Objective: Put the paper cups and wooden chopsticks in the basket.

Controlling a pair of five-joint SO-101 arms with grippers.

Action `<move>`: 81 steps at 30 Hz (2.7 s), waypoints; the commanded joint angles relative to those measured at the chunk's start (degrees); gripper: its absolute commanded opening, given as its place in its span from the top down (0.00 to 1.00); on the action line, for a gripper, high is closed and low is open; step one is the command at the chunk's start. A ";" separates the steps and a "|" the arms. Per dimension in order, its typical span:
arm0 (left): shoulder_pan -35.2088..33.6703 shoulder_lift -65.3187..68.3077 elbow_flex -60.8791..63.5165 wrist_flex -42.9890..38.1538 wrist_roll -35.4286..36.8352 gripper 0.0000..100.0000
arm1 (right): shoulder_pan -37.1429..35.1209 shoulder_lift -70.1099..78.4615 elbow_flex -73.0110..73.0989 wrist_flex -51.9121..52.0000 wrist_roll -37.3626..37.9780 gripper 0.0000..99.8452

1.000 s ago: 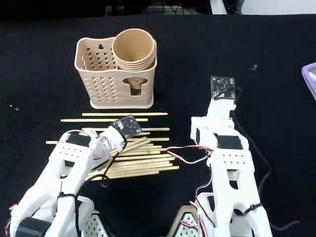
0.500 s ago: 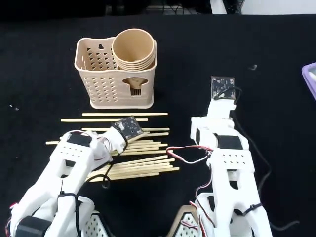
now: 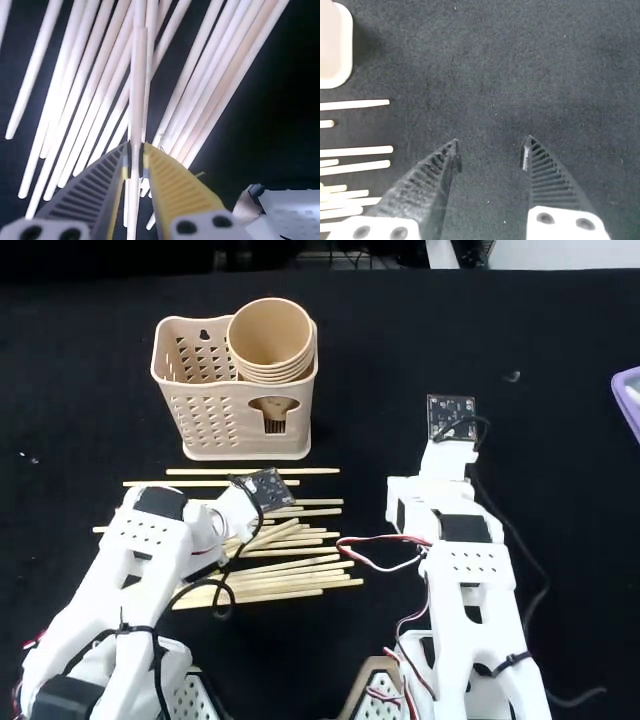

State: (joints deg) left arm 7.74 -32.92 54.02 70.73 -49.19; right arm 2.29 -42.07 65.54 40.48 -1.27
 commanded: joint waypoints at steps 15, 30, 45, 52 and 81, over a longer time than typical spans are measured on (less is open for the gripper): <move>0.92 -0.26 8.13 -14.33 1.93 0.94 | 0.79 -1.80 -0.31 -1.14 -0.53 0.80; 0.57 0.26 8.13 -14.77 4.75 0.87 | 0.97 -1.80 -0.31 -1.14 -0.53 0.80; 0.48 0.26 10.77 -14.86 4.75 0.88 | 0.97 -1.80 -0.31 -1.14 -0.53 0.80; 0.48 0.26 10.24 -16.00 4.75 0.88 | 0.97 -1.80 -0.31 -1.14 -0.53 0.80; 2.15 0.26 11.56 -14.51 5.01 0.88 | 0.97 -1.80 -0.31 -1.14 -0.44 0.80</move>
State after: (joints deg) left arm 8.53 -33.10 64.48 59.03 -45.14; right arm 2.29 -42.07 65.54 40.48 -1.27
